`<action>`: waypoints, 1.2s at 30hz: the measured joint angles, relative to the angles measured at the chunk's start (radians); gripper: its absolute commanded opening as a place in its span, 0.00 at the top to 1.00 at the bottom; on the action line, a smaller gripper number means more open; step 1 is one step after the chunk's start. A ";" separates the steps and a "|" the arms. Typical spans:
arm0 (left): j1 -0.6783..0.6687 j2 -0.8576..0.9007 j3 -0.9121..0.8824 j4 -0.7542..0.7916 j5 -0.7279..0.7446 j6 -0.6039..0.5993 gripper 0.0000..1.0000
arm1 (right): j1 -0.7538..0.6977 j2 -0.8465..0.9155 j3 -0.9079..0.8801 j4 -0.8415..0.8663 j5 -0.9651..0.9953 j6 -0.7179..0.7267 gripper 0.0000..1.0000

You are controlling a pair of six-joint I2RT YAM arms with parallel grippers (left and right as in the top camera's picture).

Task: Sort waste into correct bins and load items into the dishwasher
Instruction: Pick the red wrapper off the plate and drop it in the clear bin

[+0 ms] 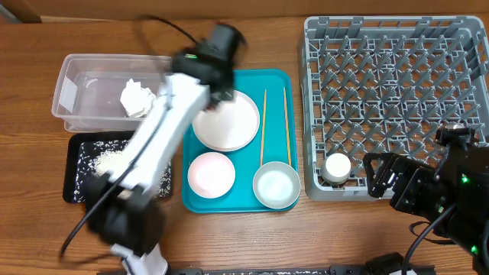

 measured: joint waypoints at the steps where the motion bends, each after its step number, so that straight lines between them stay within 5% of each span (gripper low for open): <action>1: 0.027 -0.022 0.009 0.000 -0.016 -0.008 0.96 | 0.000 0.000 0.000 -0.001 0.000 0.000 0.00; 3: 0.105 -0.050 0.021 0.000 -0.045 -0.025 0.95 | 0.000 0.000 0.000 0.000 0.000 0.000 0.00; 4: 0.150 -0.050 0.021 -0.001 -0.058 -0.035 0.87 | 0.000 0.000 0.000 0.000 0.000 0.000 0.00; 5: 0.191 -0.038 0.021 -0.003 -0.063 -0.043 0.29 | 0.000 0.000 0.000 0.000 0.000 0.000 0.00; 6: 0.247 -0.005 0.020 -0.001 -0.064 -0.050 0.16 | 0.000 0.000 0.000 -0.001 0.000 0.000 0.00; 16: 0.325 0.089 0.018 -0.115 0.151 0.047 0.29 | 0.000 0.000 0.000 -0.001 0.000 0.000 0.00; 30: 0.019 -0.356 0.051 -0.360 0.164 0.034 0.29 | 0.000 0.000 0.000 -0.009 0.000 0.000 0.00; 31: 0.000 -0.383 0.052 -0.378 0.146 0.021 0.28 | 0.000 0.000 0.000 -0.008 0.000 0.000 0.00; 32: -0.012 -0.401 0.052 -0.385 0.136 0.011 0.05 | 0.000 0.000 0.000 -0.009 0.000 0.000 0.00; 33: -0.030 -0.415 0.052 -0.397 0.123 0.000 0.00 | 0.000 0.000 0.000 -0.009 0.000 0.000 0.00; 36: -0.066 -0.475 0.051 -0.423 0.103 -0.024 0.00 | 0.000 0.000 0.000 -0.009 0.000 0.000 0.00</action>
